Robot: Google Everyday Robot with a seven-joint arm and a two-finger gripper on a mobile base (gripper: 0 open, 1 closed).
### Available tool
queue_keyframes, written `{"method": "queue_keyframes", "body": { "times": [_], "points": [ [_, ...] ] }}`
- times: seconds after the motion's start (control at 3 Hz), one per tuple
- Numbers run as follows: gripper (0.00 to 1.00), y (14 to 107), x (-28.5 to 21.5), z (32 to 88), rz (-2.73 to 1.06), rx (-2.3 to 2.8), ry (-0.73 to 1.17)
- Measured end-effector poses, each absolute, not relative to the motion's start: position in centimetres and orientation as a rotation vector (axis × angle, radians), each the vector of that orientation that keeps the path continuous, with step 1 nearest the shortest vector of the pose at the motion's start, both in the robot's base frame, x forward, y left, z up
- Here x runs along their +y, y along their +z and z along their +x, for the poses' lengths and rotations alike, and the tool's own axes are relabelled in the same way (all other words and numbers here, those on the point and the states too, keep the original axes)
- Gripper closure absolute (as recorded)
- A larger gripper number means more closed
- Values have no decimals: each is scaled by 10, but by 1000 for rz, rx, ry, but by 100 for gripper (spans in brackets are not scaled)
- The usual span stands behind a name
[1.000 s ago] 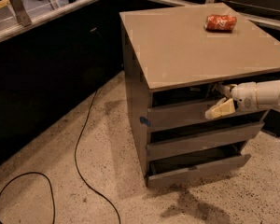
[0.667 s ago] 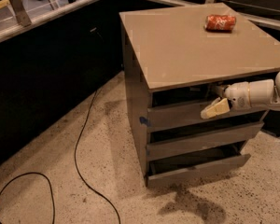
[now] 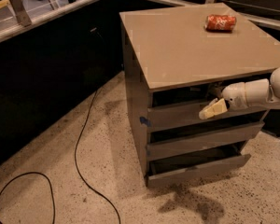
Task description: Place water bottle into middle drawer
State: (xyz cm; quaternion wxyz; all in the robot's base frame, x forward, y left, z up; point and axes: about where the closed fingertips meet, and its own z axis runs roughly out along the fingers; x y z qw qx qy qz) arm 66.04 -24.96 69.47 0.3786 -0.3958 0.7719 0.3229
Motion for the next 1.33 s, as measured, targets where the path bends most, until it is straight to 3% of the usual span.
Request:
{"method": "queue_keyframes", "body": {
  "times": [0.33,0.67,1.0,1.33],
  "points": [
    [24,685,-257,658,-1011,2008,837],
    [39,690,-257,658,-1011,2009,837],
    [45,690,-261,658,-1009,2015,837],
    [42,686,-273,648,-1008,2033,827]
  ]
}}
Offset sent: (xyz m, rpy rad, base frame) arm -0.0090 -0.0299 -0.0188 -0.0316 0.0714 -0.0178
